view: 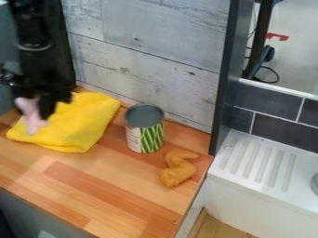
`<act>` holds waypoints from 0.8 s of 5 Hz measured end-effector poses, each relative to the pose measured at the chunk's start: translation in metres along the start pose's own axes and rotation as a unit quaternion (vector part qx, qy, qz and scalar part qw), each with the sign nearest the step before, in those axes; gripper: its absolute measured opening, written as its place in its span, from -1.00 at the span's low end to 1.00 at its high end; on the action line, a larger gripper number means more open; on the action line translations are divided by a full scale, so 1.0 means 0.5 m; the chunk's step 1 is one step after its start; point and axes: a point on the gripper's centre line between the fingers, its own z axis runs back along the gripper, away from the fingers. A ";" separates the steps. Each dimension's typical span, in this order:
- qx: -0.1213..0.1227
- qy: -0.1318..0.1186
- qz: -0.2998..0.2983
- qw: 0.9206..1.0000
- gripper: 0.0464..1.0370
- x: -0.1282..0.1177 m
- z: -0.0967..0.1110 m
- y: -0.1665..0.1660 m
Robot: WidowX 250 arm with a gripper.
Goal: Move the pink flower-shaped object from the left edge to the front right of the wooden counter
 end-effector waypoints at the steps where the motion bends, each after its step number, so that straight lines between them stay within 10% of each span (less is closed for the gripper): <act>1: -0.015 -0.006 -0.095 0.995 -0.10 -0.012 -0.002 -0.107; 4: -0.069 0.077 -0.228 0.968 -0.10 -0.067 -0.100 -0.247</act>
